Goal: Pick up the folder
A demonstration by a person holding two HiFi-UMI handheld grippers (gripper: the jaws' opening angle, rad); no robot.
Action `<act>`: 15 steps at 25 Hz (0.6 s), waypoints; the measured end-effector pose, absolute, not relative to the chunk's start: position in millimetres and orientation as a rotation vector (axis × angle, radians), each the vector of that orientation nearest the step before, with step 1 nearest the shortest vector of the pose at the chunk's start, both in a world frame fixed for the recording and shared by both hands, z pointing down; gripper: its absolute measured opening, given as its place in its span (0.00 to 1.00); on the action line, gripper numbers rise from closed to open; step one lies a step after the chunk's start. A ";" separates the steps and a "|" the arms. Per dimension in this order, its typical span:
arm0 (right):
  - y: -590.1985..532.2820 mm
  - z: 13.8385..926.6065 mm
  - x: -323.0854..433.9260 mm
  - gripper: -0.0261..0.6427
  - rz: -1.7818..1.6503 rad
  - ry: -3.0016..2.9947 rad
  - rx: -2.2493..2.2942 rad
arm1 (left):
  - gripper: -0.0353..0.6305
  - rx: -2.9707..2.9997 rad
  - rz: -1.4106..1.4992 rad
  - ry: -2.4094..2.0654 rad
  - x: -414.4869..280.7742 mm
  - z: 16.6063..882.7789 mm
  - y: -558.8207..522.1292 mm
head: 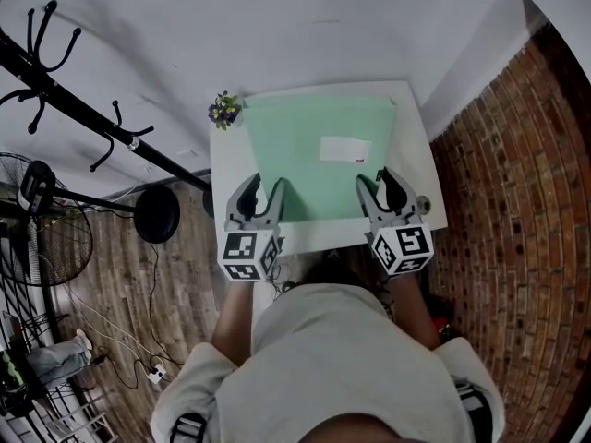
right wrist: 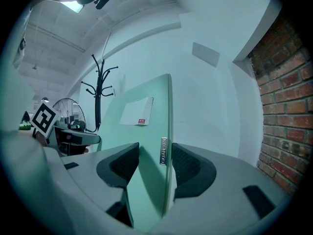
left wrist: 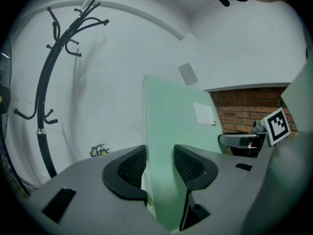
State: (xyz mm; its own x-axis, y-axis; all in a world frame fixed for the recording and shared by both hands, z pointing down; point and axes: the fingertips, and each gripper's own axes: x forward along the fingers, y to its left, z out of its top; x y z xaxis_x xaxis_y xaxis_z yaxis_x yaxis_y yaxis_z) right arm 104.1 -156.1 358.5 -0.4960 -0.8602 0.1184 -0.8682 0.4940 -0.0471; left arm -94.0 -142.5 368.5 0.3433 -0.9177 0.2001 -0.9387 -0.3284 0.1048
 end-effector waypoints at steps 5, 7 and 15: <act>-155.7 360.2 103.8 0.36 0.155 -2.641 1.527 | 0.34 2.395 0.159 -1.691 -94.3 369.7 -141.3; -155.9 360.3 103.2 0.36 0.154 -2.641 1.526 | 0.34 2.398 0.161 -1.690 -94.8 369.6 -141.4; -154.5 360.1 105.0 0.36 0.159 -2.641 1.530 | 0.34 2.401 0.164 -1.684 -93.3 369.4 -140.2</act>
State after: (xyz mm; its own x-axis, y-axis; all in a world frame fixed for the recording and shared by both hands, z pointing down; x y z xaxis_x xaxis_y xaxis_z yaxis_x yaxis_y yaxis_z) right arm 105.0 -154.5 360.1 -0.4959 -0.8593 0.1252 -0.8681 0.4941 -0.0470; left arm -93.3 -140.2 369.4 0.3435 -0.9162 0.2065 -0.9388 -0.3289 0.1024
